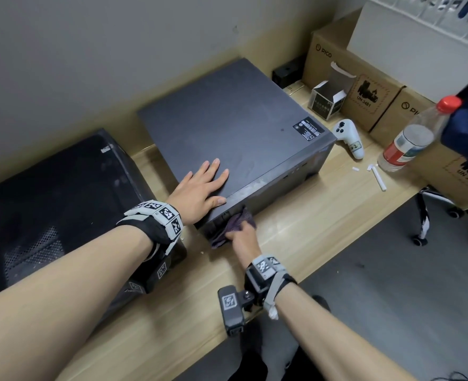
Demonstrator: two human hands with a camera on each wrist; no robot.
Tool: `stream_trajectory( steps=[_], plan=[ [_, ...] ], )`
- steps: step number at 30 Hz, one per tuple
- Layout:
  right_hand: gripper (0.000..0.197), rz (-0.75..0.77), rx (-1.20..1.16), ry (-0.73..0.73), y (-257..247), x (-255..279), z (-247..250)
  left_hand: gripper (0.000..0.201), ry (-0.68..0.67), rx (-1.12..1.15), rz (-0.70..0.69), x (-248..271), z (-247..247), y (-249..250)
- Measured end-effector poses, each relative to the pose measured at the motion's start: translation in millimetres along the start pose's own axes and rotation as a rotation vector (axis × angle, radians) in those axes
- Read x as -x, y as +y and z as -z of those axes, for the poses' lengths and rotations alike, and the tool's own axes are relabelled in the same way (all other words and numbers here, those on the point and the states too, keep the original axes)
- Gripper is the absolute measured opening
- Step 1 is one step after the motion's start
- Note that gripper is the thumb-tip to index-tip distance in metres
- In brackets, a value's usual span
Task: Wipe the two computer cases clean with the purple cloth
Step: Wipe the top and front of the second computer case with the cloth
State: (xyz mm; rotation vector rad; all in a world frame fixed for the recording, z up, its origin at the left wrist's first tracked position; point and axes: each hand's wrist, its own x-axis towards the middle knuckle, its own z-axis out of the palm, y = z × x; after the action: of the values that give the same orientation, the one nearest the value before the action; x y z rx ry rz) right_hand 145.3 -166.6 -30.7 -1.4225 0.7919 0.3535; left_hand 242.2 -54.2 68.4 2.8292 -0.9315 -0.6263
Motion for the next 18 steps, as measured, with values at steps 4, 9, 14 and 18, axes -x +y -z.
stream_trajectory(
  steps=[4, 9, 14, 18],
  plan=[
    [0.033, -0.008, -0.099, -0.01, -2, 10, -9, 0.064, -0.002, -0.012, -0.006, 0, 1, 0],
    [0.048, 0.083, -0.085, 0.14, -45, 11, 27, 0.064, -0.004, -0.014, -0.006, -2, 2, 1],
    [0.039, 0.21, -0.075, 0.208, -69, 9, 51, 0.064, -0.012, -0.025, -0.005, -1, 2, 0],
    [0.036, 0.258, -0.079, 0.202, -74, 3, 51, 0.065, -0.012, -0.036, -0.008, -2, 2, 0]
  ],
)
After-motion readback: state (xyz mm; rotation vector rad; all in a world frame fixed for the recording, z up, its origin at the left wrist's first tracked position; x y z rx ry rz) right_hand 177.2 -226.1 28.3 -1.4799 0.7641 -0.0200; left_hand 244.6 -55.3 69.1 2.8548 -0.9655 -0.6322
